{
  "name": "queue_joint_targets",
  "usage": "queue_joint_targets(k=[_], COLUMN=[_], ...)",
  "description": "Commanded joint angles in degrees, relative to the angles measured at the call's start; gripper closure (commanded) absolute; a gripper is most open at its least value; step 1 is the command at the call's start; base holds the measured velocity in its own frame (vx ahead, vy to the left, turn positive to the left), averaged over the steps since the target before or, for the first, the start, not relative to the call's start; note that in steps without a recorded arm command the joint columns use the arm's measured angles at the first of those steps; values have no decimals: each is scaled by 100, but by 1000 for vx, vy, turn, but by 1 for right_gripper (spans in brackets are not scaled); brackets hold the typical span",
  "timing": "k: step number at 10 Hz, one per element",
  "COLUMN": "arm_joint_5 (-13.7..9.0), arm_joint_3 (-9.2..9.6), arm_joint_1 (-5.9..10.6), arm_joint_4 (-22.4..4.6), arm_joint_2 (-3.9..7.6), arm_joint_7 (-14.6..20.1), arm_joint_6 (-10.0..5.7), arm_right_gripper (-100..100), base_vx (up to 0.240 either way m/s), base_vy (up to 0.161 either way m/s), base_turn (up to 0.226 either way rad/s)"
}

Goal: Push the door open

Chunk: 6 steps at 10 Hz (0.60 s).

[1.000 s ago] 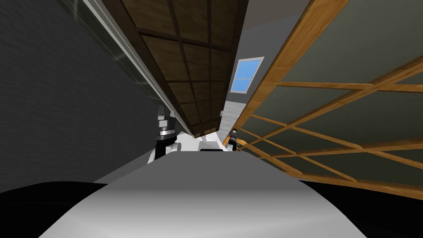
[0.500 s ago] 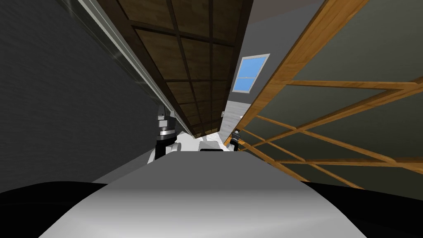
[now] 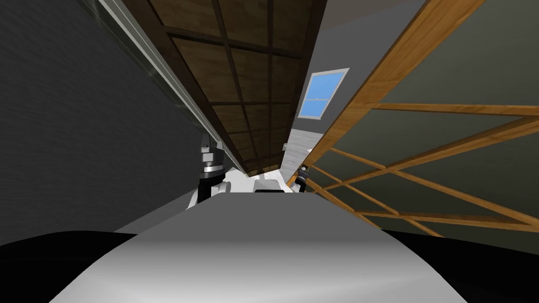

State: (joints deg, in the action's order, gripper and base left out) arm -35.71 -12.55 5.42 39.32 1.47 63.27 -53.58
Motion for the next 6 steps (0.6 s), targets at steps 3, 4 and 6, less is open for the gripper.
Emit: queue_joint_targets(k=[3,4,6], arm_joint_5=[-76,-76,-113], arm_joint_3=[-391,-391,-630], arm_joint_1=[-37,-37,-28], arm_joint_4=[109,109,115], arm_joint_2=[35,35,7], arm_joint_7=[-76,-76,-115], arm_joint_6=[-80,-80,-106], arm_right_gripper=[100,100,100], base_vx=[69,43,64], base_vy=[-28,-12,-23], base_turn=[59,25,72])
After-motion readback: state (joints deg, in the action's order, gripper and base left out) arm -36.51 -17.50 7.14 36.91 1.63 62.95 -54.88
